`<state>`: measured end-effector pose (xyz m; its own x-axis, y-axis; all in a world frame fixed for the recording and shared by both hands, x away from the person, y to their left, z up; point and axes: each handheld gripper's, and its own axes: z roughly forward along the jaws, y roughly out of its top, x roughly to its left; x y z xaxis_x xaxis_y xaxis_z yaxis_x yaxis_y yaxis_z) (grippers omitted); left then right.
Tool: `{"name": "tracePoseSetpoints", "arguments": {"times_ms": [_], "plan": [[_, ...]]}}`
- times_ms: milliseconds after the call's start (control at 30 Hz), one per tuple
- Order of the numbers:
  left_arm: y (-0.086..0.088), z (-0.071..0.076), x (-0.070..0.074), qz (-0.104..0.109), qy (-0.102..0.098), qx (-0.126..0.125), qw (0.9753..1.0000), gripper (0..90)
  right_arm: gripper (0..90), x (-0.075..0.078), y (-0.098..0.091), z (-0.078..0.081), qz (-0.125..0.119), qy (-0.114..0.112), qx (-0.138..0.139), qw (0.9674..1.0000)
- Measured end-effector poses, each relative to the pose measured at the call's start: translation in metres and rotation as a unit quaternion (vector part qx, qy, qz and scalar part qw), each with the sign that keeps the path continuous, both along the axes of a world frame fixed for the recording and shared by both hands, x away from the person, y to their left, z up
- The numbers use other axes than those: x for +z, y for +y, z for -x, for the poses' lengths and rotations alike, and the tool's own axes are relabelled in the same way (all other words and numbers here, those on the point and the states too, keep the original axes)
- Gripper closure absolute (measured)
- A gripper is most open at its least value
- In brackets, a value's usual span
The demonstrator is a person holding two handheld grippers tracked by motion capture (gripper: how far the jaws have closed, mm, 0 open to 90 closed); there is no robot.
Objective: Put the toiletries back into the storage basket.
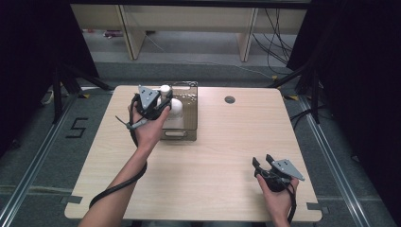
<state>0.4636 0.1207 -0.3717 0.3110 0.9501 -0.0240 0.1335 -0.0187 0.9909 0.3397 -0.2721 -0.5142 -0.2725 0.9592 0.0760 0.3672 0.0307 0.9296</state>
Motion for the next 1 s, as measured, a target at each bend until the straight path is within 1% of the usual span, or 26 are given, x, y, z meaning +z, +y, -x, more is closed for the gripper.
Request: {"name": "tracePoseSetpoints", "arguments": {"times_ms": [67, 100, 300, 433, 467, 600, 667, 733, 767, 800, 833, 867, 967, 1000], "plan": [[-0.001, 0.001, 0.000, 0.000, 0.000, 0.002, 1.0000, 57.7, 42.7, 0.000, 0.000, 0.000, 0.000, 0.000, 0.000, 1.0000], [-0.001, 0.001, 0.000, -0.001, 0.000, 0.002, 1.0000, 54.7, 42.7, 0.000, 0.000, 0.000, -0.005, 0.003, -0.001, 1.0000], [-0.002, 0.005, 0.000, -0.002, 0.002, 0.005, 1.0000, 42.1, 42.6, 0.000, 0.000, 0.000, -0.005, 0.003, 0.000, 1.0000], [-0.001, 0.008, -0.001, -0.002, 0.004, -0.001, 1.0000, 37.0, 42.6, 0.000, 0.000, 0.000, -0.002, 0.000, 0.000, 1.0000], [-0.001, 0.009, -0.001, -0.003, 0.006, -0.002, 1.0000, 36.4, 42.5, 0.001, 0.001, 0.001, -0.003, 0.006, -0.003, 1.0000], [0.001, 0.012, -0.003, -0.001, 0.008, -0.005, 1.0000, 35.5, 42.6, 0.000, 0.001, 0.001, -0.001, 0.004, -0.003, 1.0000], [0.004, 0.016, -0.006, 0.002, 0.011, -0.013, 0.9999, 35.5, 42.5, 0.000, 0.001, 0.000, -0.007, 0.004, -0.001, 1.0000], [0.006, 0.020, -0.007, 0.003, 0.012, -0.019, 0.9998, 35.5, 42.5, 0.000, 0.001, 0.000, -0.005, 0.002, -0.001, 1.0000], [0.007, 0.023, -0.008, 0.006, 0.012, -0.021, 0.9997, 35.5, 42.5, 0.000, 0.000, 0.000, 0.000, 0.001, 0.000, 1.0000], [0.007, 0.023, -0.008, 0.006, 0.012, -0.021, 0.9997, 35.5, 42.5, 0.000, 0.001, 0.001, -0.008, 0.006, 0.000, 1.0000], [0.011, 0.028, -0.010, 0.005, 0.010, -0.024, 0.9997, 35.4, 42.5, 0.000, 0.001, 0.001, -0.008, 0.006, -0.001, 1.0000], [0.011, 0.028, -0.010, 0.005, 0.010, -0.024, 0.9997, 35.5, 42.5, 0.000, 0.001, 0.001, -0.008, 0.006, -0.001, 1.0000], [0.019, 0.038, -0.016, 0.008, 0.007, -0.035, 0.9993, 34.7, 42.5, 0.000, 0.001, 0.001, -0.007, 0.006, -0.001, 1.0000], [0.019, 0.038, -0.016, 0.008, 0.007, -0.035, 0.9993, 34.7, 42.5, 0.000, 0.001, 0.001, -0.007, 0.006, -0.001, 1.0000]]}}
